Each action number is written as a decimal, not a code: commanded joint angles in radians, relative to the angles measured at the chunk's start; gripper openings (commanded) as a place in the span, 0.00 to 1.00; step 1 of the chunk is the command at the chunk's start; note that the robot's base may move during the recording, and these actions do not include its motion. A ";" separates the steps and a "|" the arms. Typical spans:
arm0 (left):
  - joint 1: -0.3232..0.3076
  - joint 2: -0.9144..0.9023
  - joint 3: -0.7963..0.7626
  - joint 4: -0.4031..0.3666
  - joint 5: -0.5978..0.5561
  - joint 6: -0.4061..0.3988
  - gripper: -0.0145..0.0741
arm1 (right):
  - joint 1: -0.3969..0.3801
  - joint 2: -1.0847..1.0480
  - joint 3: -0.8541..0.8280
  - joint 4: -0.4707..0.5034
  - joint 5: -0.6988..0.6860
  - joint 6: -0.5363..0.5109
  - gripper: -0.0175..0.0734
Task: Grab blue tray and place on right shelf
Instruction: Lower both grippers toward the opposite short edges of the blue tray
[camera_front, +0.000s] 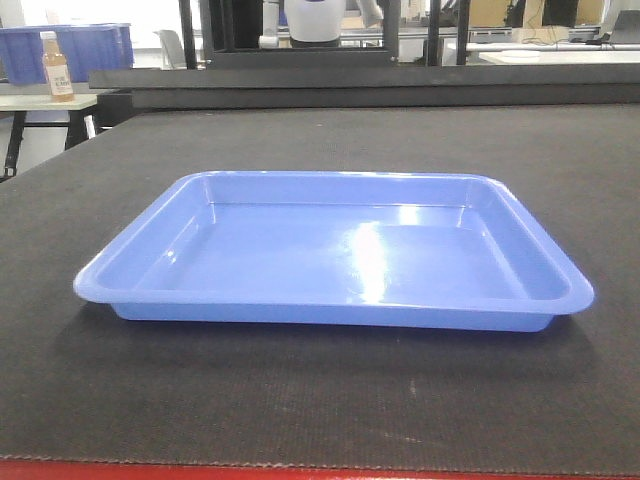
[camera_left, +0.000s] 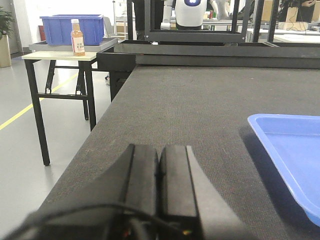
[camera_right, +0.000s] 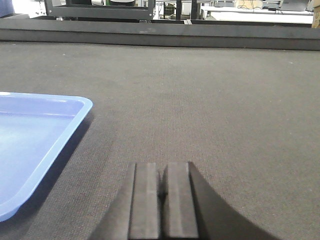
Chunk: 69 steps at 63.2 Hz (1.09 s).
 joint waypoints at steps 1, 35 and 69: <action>0.000 -0.015 0.029 -0.005 -0.084 0.001 0.11 | 0.000 -0.021 -0.023 0.003 -0.092 -0.009 0.25; 0.001 -0.015 0.029 -0.005 -0.087 0.001 0.11 | 0.000 -0.020 -0.023 0.003 -0.097 -0.009 0.25; 0.000 0.099 -0.341 0.024 0.121 -0.001 0.11 | 0.000 -0.004 -0.299 0.003 -0.065 -0.008 0.26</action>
